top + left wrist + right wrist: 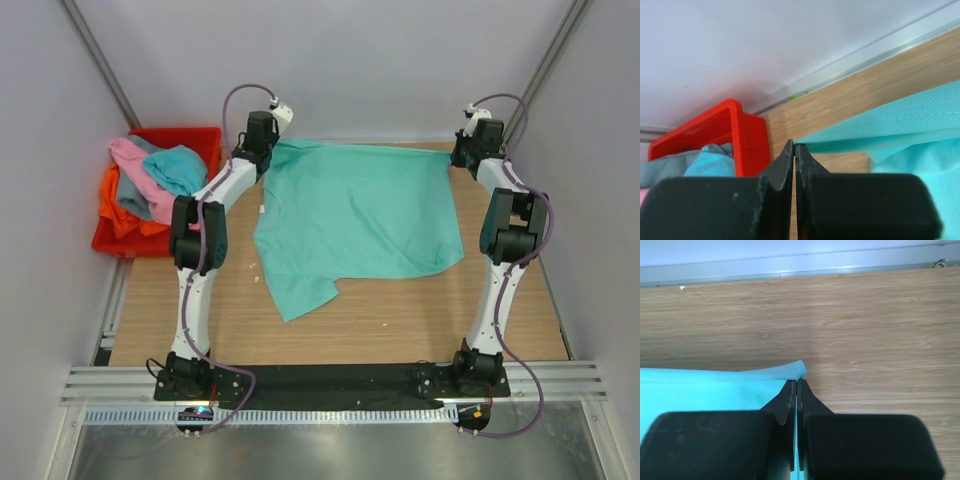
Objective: Fold and stack the t-shirts
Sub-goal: Flatten the tshirt out
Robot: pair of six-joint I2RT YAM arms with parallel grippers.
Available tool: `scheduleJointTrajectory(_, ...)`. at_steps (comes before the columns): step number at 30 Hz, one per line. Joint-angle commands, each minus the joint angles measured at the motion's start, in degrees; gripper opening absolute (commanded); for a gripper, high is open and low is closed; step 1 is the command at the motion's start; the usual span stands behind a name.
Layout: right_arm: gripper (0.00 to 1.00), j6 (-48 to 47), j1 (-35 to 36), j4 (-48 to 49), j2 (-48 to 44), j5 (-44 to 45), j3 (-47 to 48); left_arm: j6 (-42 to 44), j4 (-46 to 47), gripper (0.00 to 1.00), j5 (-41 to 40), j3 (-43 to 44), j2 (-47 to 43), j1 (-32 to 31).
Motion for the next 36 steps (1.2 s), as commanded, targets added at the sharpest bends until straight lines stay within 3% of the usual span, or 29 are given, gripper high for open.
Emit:
scheduleJointTrajectory(1,0.01,-0.37,-1.29,0.62,-3.46,3.77,-1.46,0.68,2.56,0.0,-4.01,-4.37,-6.39,2.7)
scheduleJointTrajectory(10,0.01,-3.36,-1.38,2.91,-11.72,3.85,-13.15,-1.7,3.7,0.0,-0.23,-20.45,-18.69,2.35)
scheduleJointTrajectory(26,0.01,-5.3,-1.56,3.96,-18.32,3.5,-23.0,-2.84,2.47,0.0,0.74,-34.43,-28.28,0.06)
scheduleJointTrajectory(32,0.01,-5.3,-1.91,4.58,-18.06,3.06,-25.11,-2.75,2.38,0.0,-0.13,-34.8,-27.5,-0.55)
scheduleJointTrajectory(36,0.01,-4.6,-1.91,4.23,-17.0,2.71,-23.45,1.81,3.87,0.0,-2.07,-26.05,-22.15,-0.47)
